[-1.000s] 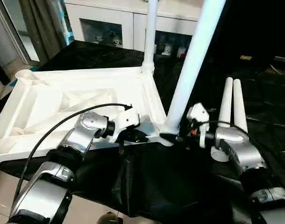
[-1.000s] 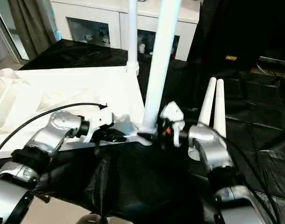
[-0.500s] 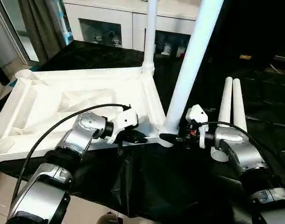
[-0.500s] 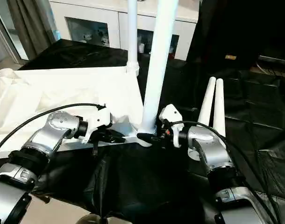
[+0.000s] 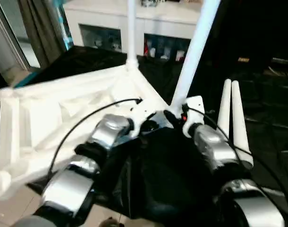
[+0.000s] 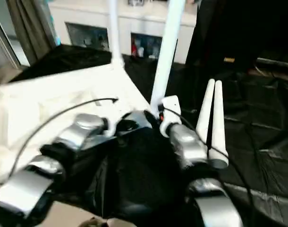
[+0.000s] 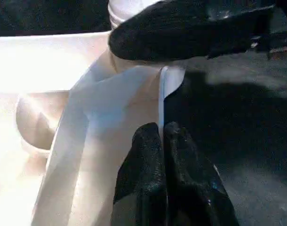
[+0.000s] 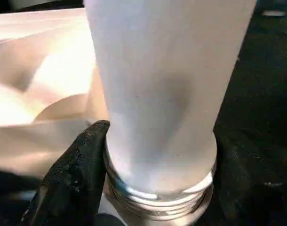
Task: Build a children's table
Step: Rotate leg to tighten
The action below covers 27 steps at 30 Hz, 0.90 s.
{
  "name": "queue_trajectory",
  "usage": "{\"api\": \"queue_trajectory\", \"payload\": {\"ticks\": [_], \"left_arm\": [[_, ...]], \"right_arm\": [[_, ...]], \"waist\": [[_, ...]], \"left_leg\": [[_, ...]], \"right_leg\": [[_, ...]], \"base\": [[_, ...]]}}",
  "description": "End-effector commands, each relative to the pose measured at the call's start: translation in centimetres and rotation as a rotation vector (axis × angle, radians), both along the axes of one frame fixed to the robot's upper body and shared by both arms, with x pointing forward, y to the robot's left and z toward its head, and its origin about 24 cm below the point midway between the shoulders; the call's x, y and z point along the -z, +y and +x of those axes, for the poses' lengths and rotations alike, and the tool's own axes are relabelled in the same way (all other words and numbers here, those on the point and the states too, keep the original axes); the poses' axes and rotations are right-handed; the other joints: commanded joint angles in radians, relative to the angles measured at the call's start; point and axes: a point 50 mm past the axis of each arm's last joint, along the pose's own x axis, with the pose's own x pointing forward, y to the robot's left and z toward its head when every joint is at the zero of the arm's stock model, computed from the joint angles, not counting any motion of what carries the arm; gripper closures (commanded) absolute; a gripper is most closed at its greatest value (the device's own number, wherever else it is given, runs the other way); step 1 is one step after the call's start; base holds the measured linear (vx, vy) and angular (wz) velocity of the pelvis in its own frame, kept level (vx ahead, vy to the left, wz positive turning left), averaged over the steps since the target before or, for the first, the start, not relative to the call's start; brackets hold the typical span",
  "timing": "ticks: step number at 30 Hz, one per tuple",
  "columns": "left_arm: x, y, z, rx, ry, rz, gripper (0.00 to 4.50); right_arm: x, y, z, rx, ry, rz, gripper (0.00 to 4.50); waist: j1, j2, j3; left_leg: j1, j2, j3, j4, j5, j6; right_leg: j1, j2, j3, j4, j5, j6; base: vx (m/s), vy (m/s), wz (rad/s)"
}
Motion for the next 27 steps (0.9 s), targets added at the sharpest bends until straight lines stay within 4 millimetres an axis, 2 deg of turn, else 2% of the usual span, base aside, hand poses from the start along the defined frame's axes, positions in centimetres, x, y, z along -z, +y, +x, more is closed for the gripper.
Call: {"api": "queue_trajectory", "payload": {"ticks": [1,2,4,7,8,11,12,13,14,15,16,19,21,23,27], "left_arm": [[-1.6,-0.4,1.0,-0.078,-0.077,-0.038,4.50],[-1.6,-0.8,0.9,-0.047,-0.083,-0.038,4.50],[-1.6,-0.9,0.9,-0.037,-0.083,-0.037,4.50],[-1.4,-0.7,0.7,0.004,-0.082,-0.031,4.50],[-1.2,-0.4,0.5,0.035,-0.079,-0.030,4.50],[-0.8,0.4,-0.3,0.126,-0.064,-0.036,4.50],[-0.5,0.8,-0.7,0.172,-0.055,-0.031,4.50],[-0.4,1.2,-0.9,0.199,-0.047,-0.027,4.50],[-0.2,1.6,-1.3,0.243,-0.031,-0.029,4.50],[-0.2,1.7,-1.4,0.259,-0.025,-0.032,4.50],[-0.2,1.8,-1.5,0.265,-0.023,-0.034,4.50],[-0.1,2.5,-2.3,0.361,0.021,-0.061,4.50],[-0.2,3.5,-3.0,0.435,0.058,-0.060,4.50],[-0.2,4.1,-3.3,0.462,0.078,-0.054,4.50],[-0.4,4.7,-3.5,0.479,0.102,-0.068,4.50]], "right_arm": [[2.7,2.1,-1.7,-0.073,0.122,0.032,1.39],[2.2,2.7,-1.6,-0.119,0.099,0.063,1.04],[2.0,2.8,-1.4,-0.133,0.085,0.066,1.04],[1.3,2.4,-1.2,-0.187,0.047,0.038,0.61],[0.9,2.0,-1.1,-0.225,0.026,0.026,0.61],[0.2,0.5,-1.2,-0.313,-0.007,-0.020,0.61],[-0.1,-0.3,-1.3,-0.363,-0.014,-0.036,0.61],[-0.3,-0.8,-1.5,-0.399,-0.017,-0.046,0.61],[-0.5,-1.5,-1.8,-0.454,-0.021,-0.063,0.61],[-0.6,-1.7,-1.9,-0.473,-0.021,-0.068,0.61],[-0.6,-1.8,-1.9,-0.480,-0.021,-0.070,0.61],[-1.2,-3.0,-2.7,-0.591,-0.025,-0.090,0.61],[-1.7,-3.7,-3.2,-0.665,-0.031,-0.095,0.61],[-2.0,-3.9,-3.6,-0.701,-0.040,-0.091,0.61],[-2.0,-3.8,-4.1,-0.753,-0.036,-0.090,0.61]], "waist": [[-0.007,0.006,-0.064],[-0.009,0.002,-0.066],[-0.010,0.003,-0.066],[-0.015,0.001,-0.067],[-0.016,0.005,-0.066],[-0.018,0.002,-0.068],[-0.017,-0.002,-0.068],[-0.014,0.012,-0.071],[-0.013,0.005,-0.073],[-0.012,0.003,-0.075],[-0.012,0.007,-0.076],[-0.002,0.008,-0.080],[0.004,0.008,-0.080],[0.009,0.010,-0.078],[0.010,0.013,-0.073]], "left_leg": [[0.019,0.067,-0.041,-0.073,-0.256,0.012],[0.017,0.069,-0.042,-0.076,-0.258,0.015],[0.014,0.069,-0.043,-0.077,-0.265,0.018],[0.013,0.068,-0.043,-0.078,-0.267,0.020],[0.012,0.069,-0.044,-0.078,-0.263,0.024],[0.010,0.069,-0.041,-0.075,-0.242,0.037],[0.005,0.067,-0.042,-0.073,-0.225,0.048],[0.005,0.068,-0.040,-0.070,-0.204,0.058],[0.001,0.070,-0.038,-0.068,-0.185,0.068],[0.001,0.070,-0.038,-0.066,-0.170,0.075],[-0.002,0.070,-0.035,-0.063,-0.150,0.086],[-0.002,0.074,-0.035,-0.059,-0.123,0.101],[-0.004,0.074,-0.033,-0.057,-0.120,0.111],[-0.004,0.074,-0.033,-0.058,-0.131,0.107],[0.000,0.074,-0.035,-0.064,-0.181,0.077]], "right_leg": [[0.033,-0.123,0.072,-0.105,-0.368,-0.153],[0.036,-0.119,0.071,-0.102,-0.348,-0.151],[0.037,-0.121,0.071,-0.100,-0.339,-0.154],[0.041,-0.120,0.070,-0.099,-0.337,-0.156],[0.040,-0.121,0.071,-0.099,-0.328,-0.161],[0.042,-0.120,0.071,-0.096,-0.296,-0.171],[0.049,-0.120,0.069,-0.095,-0.285,-0.172],[0.046,-0.119,0.070,-0.089,-0.256,-0.178],[0.048,-0.116,0.069,-0.085,-0.217,-0.183],[0.050,-0.116,0.069,-0.081,-0.190,-0.190],[0.047,-0.114,0.068,-0.076,-0.155,-0.205],[0.047,-0.115,0.066,-0.068,-0.112,-0.219],[0.044,-0.115,0.067,-0.067,-0.112,-0.218],[0.042,-0.115,0.067,-0.071,-0.144,-0.210],[0.038,-0.116,0.066,-0.083,-0.251,-0.186]], "base": [[0.000,0.000,0.00],[0.000,0.000,0.00],[0.000,0.000,0.00],[0.000,0.000,0.00],[0.000,0.000,0.00],[0.000,0.000,0.00],[0.000,0.000,0.00],[0.000,0.000,0.00],[0.000,0.000,0.00],[0.000,0.000,0.00],[0.000,0.000,0.00],[0.000,0.000,0.00],[0.000,0.000,0.00],[0.000,0.000,0.00],[0.000,0.000,0.00]]}}
